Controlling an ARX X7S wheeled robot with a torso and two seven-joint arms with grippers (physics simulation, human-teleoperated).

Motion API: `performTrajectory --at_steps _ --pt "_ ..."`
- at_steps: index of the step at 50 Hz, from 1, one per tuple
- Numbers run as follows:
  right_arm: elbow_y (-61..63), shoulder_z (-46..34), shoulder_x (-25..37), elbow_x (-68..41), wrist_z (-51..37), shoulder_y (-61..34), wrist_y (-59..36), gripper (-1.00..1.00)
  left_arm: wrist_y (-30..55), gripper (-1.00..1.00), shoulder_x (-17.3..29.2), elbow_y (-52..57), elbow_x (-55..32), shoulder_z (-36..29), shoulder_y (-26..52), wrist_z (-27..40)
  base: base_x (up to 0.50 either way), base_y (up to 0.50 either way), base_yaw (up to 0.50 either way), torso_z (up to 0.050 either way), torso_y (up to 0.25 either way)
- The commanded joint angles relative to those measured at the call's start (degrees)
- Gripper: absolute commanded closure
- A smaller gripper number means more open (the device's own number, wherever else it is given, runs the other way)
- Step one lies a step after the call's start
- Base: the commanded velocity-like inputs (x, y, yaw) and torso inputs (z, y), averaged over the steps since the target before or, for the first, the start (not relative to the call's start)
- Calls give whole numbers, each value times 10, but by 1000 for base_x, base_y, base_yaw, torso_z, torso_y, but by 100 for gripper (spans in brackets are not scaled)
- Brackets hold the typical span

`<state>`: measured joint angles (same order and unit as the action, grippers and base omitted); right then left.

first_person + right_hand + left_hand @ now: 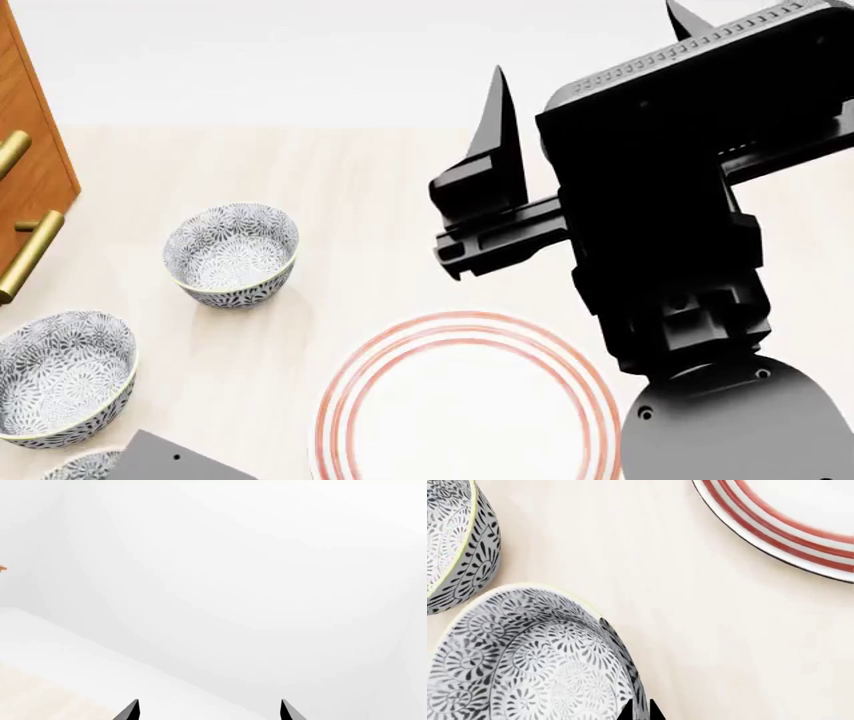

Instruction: Put the bowl at the front on the plate.

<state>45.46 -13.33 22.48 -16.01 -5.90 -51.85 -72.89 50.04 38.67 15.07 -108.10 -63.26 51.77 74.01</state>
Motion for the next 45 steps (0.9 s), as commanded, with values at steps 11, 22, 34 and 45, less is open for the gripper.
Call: performTrajectory --at_steps 11,22,34,45 --pt "9 1 2 -4 -4 4 3 -100 -36 100 12 46 101 12 -6 -17 0 0 0 0 0" --pt "10 1 3 -7 -6 0 -1 -100 -43 100 14 57 131 10 -7 -20 0 0 0 0 0" --pt "9 2 4 -9 -6 -1 2 -100 -47 100 15 76 162 14 3 -25 0 0 0 0 0" --pt "18 5 5 -11 -10 1 -2 -100 -54 100 17 90 191 14 4 -37 0 0 0 0 0"
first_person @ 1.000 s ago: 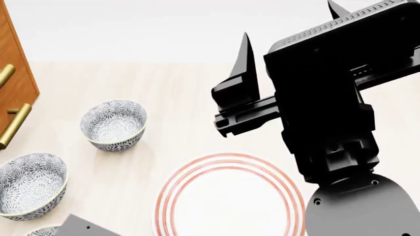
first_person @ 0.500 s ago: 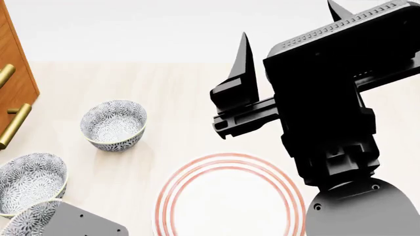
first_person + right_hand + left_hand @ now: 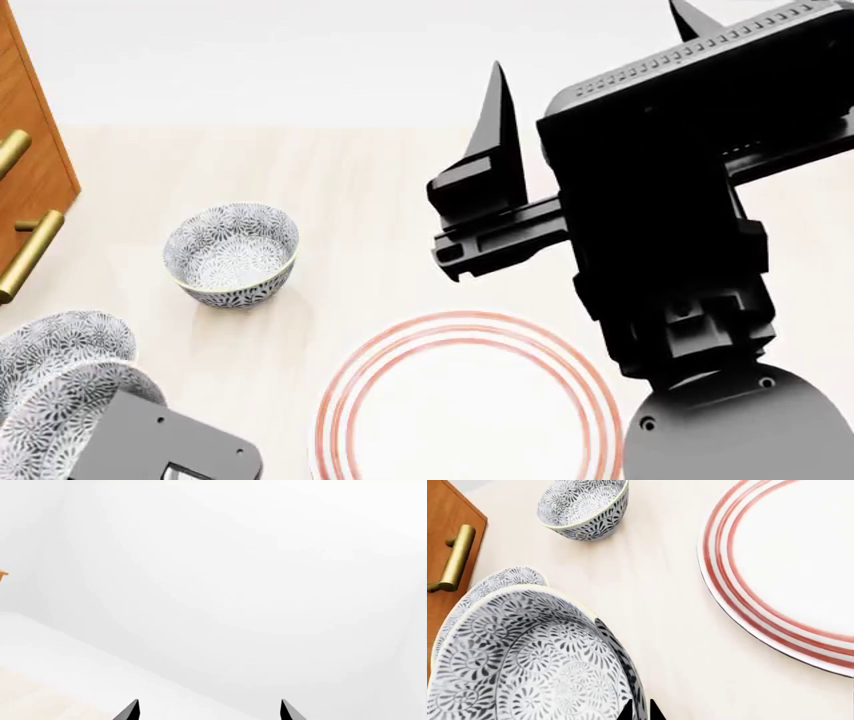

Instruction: Put the bowl at the front on the plate.

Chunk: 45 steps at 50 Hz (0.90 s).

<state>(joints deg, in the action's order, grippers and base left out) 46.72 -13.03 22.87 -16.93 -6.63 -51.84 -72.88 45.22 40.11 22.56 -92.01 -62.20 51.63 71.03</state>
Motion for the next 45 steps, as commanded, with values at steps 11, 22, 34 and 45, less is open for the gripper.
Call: performTrajectory --at_steps 11,22,34,45 --pt "4 2 1 -4 -4 1 -1 -100 -14 100 4 24 47 8 10 -19 0 0 0 0 1" --pt "4 2 2 -6 -7 3 2 -100 -23 100 5 38 80 15 24 -37 0 0 0 0 0" --pt "1 2 2 -8 -7 2 7 -100 -41 100 1 47 144 20 41 -60 0 0 0 0 1" --pt "1 2 4 -12 -6 -3 7 -100 -64 100 -10 44 203 18 54 -102 0 0 0 0 0"
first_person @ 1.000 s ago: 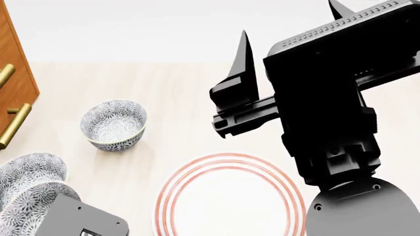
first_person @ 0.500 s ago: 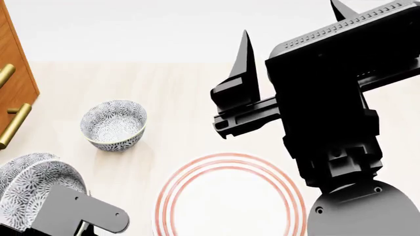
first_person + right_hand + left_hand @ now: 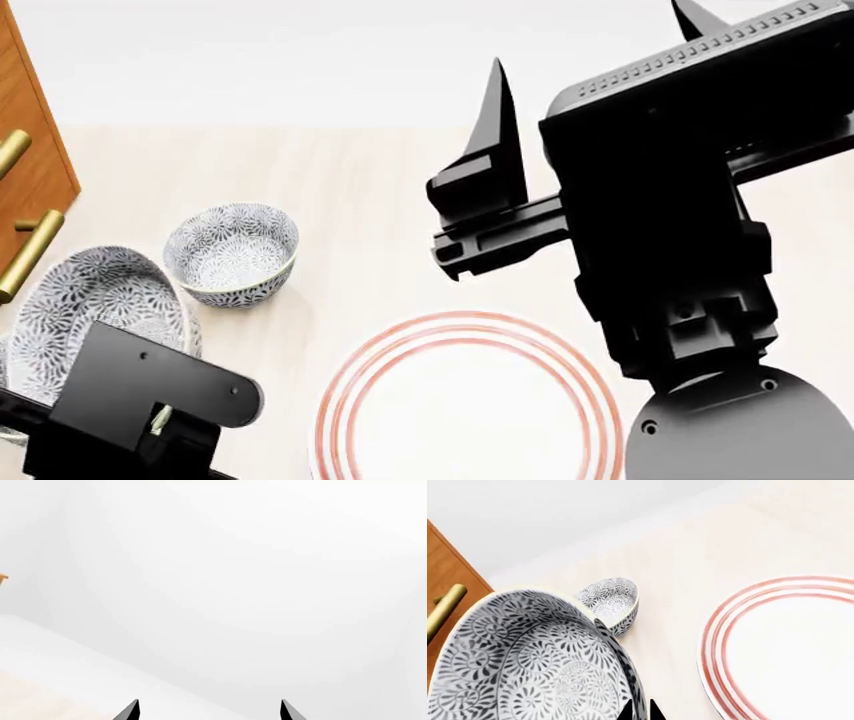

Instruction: Put the bowl at the front on the plate.

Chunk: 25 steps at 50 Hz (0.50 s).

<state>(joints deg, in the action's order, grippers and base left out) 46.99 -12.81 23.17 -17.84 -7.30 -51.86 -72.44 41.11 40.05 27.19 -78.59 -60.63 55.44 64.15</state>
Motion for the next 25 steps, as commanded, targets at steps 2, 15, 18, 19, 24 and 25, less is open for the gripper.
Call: performTrajectory --at_steps 2,15,18,19,24,25 --pt "-3 -1 2 -3 1 -2 4 -100 -19 100 -13 -11 56 4 17 -35 0 0 0 0 0" --pt "-3 -5 3 -6 0 -8 4 -100 -29 100 -18 -12 95 2 37 -70 0 0 0 0 1" --pt "-4 -5 3 -5 -1 -8 7 -100 -27 100 -23 -19 104 -1 41 -74 0 0 0 0 0" --pt "-5 -5 3 -5 -1 -7 9 -100 -26 100 -24 -22 104 -2 42 -74 0 0 0 0 0" --pt "-6 -7 3 -6 -1 -8 15 -100 -21 100 -32 -35 114 -6 53 -82 0 0 0 0 0" --pt "-7 -7 3 -6 -1 -9 17 -100 -18 100 -35 -39 116 -7 58 -87 0 0 0 0 0"
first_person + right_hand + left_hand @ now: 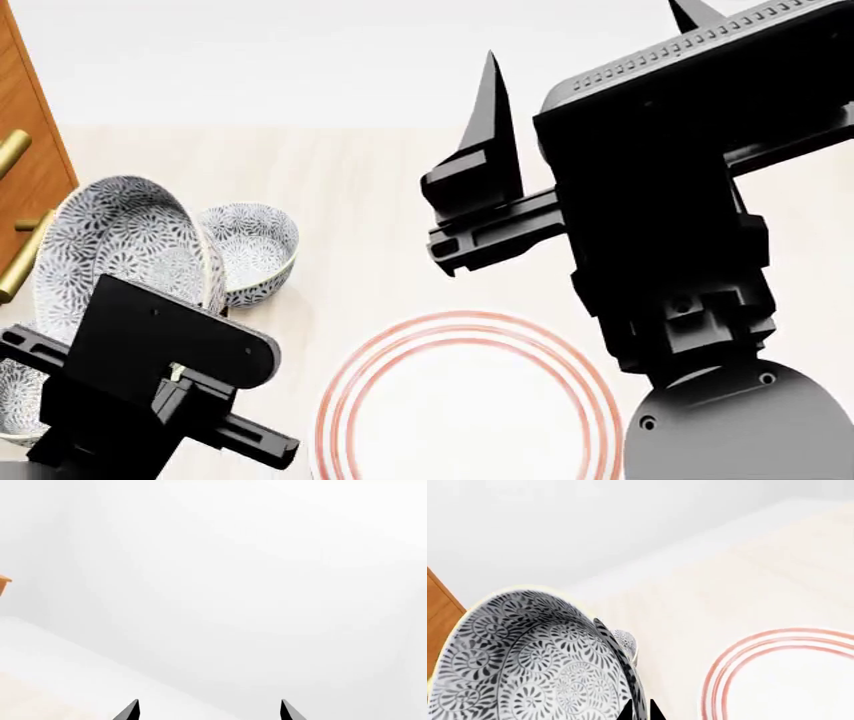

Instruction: Put the bowl at the front on the plate.

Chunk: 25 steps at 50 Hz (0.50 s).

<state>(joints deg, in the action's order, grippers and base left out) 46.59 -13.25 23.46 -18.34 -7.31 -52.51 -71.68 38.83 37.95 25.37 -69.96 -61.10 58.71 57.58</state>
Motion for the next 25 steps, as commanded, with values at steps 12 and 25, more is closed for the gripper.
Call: performTrajectory --at_steps 12,25 --pt "-2 4 -2 1 -2 2 40 -100 19 100 -35 -30 55 -22 54 -56 0 0 0 0 1" --pt "-10 12 -3 3 -4 3 67 -100 23 100 -52 -56 91 -47 74 -103 0 0 0 0 0"
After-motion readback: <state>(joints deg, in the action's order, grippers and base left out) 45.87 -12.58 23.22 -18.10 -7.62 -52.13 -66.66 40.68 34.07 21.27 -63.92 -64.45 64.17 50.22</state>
